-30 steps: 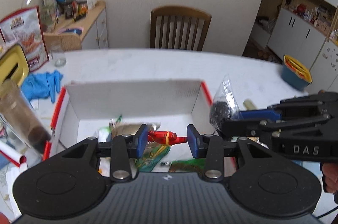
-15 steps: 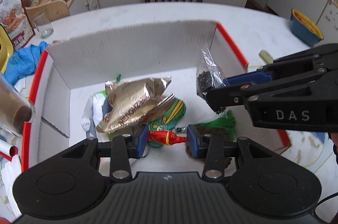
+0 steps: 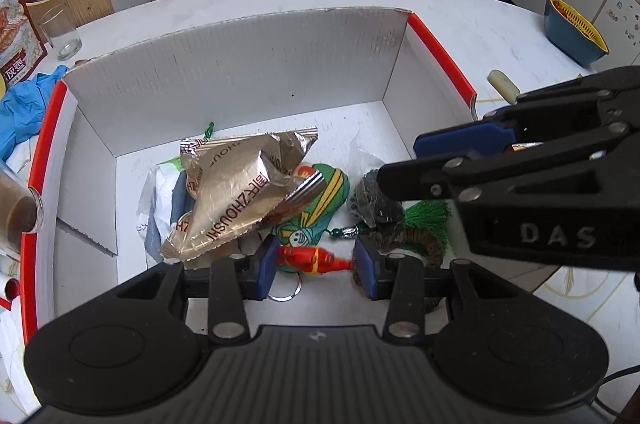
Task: Organize objects
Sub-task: 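Open the left gripper to drop the horse keychain while the right drops the black bag, then move both grippers back over the remaining items on the mat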
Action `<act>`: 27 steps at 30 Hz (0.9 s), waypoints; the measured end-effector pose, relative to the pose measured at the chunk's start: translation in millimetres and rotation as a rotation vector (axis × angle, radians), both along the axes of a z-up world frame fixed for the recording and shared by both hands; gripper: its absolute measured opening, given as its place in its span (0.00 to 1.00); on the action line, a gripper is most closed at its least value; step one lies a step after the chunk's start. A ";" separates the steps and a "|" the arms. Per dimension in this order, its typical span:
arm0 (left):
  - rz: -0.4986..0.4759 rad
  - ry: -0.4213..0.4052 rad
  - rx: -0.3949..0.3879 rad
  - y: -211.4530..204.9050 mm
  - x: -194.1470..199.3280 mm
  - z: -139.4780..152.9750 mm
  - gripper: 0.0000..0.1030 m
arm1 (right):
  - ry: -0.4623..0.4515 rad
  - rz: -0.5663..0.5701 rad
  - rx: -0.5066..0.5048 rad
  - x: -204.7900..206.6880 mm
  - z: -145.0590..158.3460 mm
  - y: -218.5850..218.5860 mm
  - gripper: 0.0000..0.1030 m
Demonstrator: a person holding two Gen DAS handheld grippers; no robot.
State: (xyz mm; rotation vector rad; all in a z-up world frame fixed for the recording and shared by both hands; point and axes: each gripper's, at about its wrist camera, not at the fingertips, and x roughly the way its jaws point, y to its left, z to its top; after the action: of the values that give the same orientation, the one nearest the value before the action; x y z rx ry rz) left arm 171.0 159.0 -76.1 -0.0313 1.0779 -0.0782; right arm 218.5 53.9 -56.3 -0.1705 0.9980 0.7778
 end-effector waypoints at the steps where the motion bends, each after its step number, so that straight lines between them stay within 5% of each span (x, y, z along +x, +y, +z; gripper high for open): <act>1: 0.000 0.002 -0.004 0.3 -0.6 -0.2 0.40 | 0.002 -0.004 0.005 0.0 1.0 -1.9 0.30; 5: -0.004 -0.010 -0.014 1.6 -5.2 2.1 0.57 | 0.005 -0.026 0.032 -2.4 6.5 -8.5 0.36; 27: 0.044 -0.134 -0.041 1.6 -41.4 40.2 0.69 | -0.047 -0.073 0.151 -43.3 40.7 -53.3 0.62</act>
State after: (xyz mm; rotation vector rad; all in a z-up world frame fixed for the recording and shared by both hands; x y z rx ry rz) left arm 129.7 160.6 -35.9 -0.0858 0.9416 -0.0624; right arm 175.2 0.6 -15.7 -0.0221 0.8926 0.7753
